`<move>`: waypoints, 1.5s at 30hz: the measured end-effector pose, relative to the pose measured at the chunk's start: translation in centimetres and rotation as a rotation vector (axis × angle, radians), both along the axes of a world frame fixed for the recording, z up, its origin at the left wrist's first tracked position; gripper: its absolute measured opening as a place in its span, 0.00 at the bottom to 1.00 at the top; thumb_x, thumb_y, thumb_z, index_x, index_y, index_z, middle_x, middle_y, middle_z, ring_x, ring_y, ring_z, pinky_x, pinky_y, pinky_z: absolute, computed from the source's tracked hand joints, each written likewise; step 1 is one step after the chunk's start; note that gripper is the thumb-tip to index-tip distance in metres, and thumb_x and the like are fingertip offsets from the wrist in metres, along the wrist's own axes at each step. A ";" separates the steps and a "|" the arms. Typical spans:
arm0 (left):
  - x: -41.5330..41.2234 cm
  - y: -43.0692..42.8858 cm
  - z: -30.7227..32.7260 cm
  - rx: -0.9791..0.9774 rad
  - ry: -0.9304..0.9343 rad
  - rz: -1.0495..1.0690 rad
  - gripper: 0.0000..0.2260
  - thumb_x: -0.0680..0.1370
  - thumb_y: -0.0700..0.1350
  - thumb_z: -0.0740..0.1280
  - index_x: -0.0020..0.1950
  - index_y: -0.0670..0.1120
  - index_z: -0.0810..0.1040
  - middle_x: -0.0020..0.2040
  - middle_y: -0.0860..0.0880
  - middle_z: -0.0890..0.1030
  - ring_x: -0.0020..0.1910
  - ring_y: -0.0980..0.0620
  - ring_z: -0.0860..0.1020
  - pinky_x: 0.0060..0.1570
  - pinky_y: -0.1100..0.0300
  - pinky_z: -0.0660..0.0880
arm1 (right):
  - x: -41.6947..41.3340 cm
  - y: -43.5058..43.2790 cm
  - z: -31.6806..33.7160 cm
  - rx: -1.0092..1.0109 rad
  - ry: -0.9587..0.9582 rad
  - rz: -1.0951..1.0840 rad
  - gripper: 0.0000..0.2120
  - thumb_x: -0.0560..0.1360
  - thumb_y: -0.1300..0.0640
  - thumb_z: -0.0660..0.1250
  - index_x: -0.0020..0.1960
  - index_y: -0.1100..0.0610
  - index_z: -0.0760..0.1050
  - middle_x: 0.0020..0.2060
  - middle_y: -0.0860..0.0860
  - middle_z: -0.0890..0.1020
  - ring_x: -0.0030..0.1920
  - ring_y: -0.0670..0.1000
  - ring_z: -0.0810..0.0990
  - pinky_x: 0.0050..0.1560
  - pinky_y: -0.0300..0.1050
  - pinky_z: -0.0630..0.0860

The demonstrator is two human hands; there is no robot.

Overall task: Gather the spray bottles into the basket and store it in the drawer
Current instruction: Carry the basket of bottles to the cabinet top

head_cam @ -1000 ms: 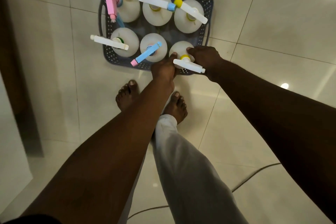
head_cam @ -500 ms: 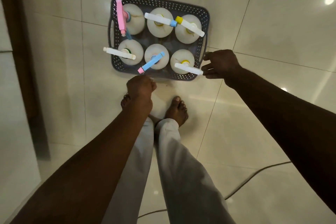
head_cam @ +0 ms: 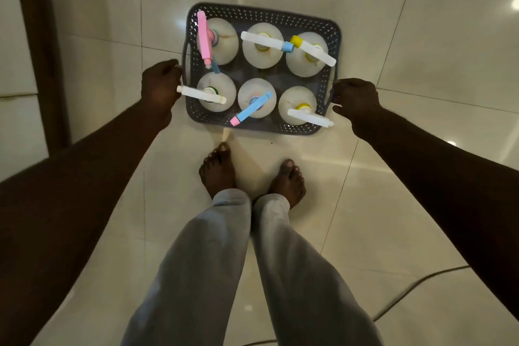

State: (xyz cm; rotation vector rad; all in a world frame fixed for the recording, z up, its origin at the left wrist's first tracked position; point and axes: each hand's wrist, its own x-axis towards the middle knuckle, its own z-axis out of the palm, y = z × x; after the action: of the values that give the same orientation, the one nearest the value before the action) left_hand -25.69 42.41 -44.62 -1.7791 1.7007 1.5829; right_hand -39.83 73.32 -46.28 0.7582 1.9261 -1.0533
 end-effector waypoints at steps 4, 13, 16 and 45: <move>0.0 -1.6 -2.5 0.003 0.004 -0.056 0.10 0.82 0.38 0.64 0.53 0.41 0.85 0.47 0.43 0.84 0.46 0.46 0.81 0.49 0.54 0.79 | 0.6 -1.0 -0.8 -0.010 0.002 -0.032 0.11 0.81 0.66 0.66 0.43 0.55 0.81 0.50 0.63 0.84 0.50 0.58 0.82 0.60 0.56 0.81; 0.2 -2.5 -2.8 0.048 0.040 -0.071 0.07 0.83 0.35 0.65 0.56 0.38 0.84 0.46 0.41 0.84 0.40 0.49 0.81 0.53 0.52 0.82 | 0.7 -1.1 0.4 -0.038 -0.011 -0.060 0.06 0.84 0.62 0.66 0.58 0.61 0.81 0.52 0.60 0.83 0.52 0.56 0.82 0.66 0.54 0.81; 1.0 -2.8 -0.8 0.070 0.048 -0.059 0.07 0.83 0.36 0.66 0.52 0.40 0.84 0.45 0.41 0.84 0.41 0.48 0.82 0.54 0.53 0.82 | 0.9 -1.2 2.5 -0.042 -0.002 -0.046 0.06 0.84 0.61 0.66 0.54 0.60 0.81 0.51 0.59 0.84 0.52 0.55 0.83 0.66 0.53 0.81; 17.8 -3.6 61.8 -0.027 0.227 0.358 0.11 0.83 0.35 0.65 0.59 0.31 0.83 0.55 0.30 0.84 0.50 0.41 0.79 0.65 0.40 0.77 | 5.4 -7.5 61.3 -0.285 0.170 0.261 0.08 0.82 0.62 0.70 0.52 0.65 0.86 0.44 0.61 0.85 0.37 0.52 0.82 0.37 0.36 0.83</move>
State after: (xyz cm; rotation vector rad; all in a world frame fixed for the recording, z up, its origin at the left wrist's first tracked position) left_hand -7.90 38.83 17.16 -2.0786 1.5613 1.9819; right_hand -34.41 65.82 14.99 0.2573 1.8974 -1.2223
